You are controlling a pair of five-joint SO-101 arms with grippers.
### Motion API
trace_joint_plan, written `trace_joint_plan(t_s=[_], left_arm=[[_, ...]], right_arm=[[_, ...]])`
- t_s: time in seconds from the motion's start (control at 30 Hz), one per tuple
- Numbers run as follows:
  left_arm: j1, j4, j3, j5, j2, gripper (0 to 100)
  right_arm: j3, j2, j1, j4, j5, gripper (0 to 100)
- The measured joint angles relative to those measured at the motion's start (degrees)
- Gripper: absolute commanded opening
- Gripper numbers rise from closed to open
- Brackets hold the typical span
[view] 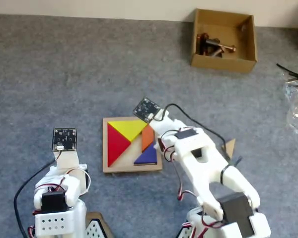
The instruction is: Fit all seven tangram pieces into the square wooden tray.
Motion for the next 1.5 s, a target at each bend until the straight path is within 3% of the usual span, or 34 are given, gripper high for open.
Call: trace_joint_plan(t_s=[0.7, 0.87, 1.5], left_arm=[[0.0, 0.0, 0.0, 0.0, 0.0, 0], [0.0, 0.0, 0.0, 0.0, 0.0, 0], [0.0, 0.0, 0.0, 0.0, 0.0, 0]], right_arm=[[-1.1, 4.3, -1.4, -0.4, -2.0, 19.3], [-1.1, 4.3, -1.4, -0.4, -2.2, 11.5], [-1.5, 4.8, 0.0, -0.4, -2.4, 11.0]])
